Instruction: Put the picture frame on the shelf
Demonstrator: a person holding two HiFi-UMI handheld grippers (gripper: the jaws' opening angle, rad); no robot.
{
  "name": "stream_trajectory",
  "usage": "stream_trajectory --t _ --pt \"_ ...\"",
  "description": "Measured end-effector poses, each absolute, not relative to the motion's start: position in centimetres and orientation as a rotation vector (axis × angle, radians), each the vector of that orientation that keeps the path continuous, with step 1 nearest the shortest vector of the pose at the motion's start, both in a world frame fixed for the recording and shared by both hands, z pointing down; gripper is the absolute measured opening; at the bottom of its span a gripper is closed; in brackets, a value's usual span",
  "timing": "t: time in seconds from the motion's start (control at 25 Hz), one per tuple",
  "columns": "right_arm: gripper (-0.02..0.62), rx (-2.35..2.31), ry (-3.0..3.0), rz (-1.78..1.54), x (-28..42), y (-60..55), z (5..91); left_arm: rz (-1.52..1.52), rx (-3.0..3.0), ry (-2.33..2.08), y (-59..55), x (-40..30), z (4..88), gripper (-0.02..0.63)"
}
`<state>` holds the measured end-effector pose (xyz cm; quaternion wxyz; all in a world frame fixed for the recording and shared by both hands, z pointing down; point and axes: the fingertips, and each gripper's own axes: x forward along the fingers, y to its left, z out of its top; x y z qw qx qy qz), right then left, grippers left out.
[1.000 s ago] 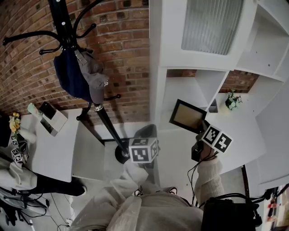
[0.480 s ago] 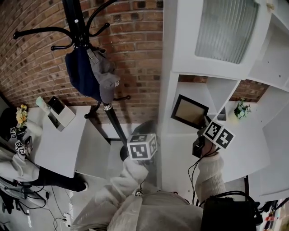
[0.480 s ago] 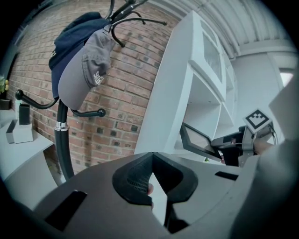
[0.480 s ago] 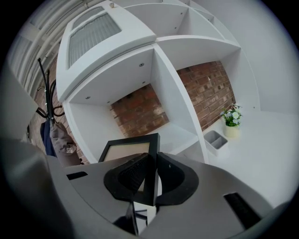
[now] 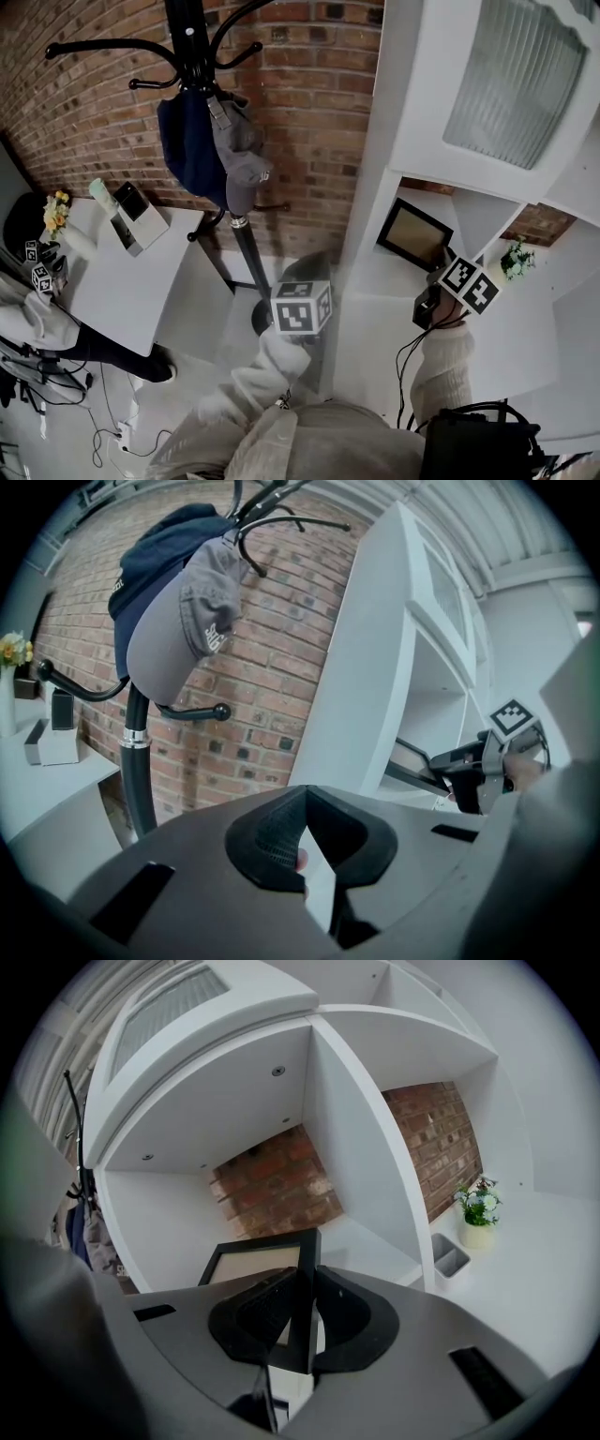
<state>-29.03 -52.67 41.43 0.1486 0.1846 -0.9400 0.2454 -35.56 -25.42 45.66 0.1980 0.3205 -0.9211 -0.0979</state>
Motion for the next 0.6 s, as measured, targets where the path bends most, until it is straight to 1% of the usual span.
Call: stream_trajectory --t 0.6 --pt "0.077 0.551 -2.631 0.578 -32.5 -53.5 42.6 -0.275 0.814 -2.576 -24.9 -37.4 47.0 0.008"
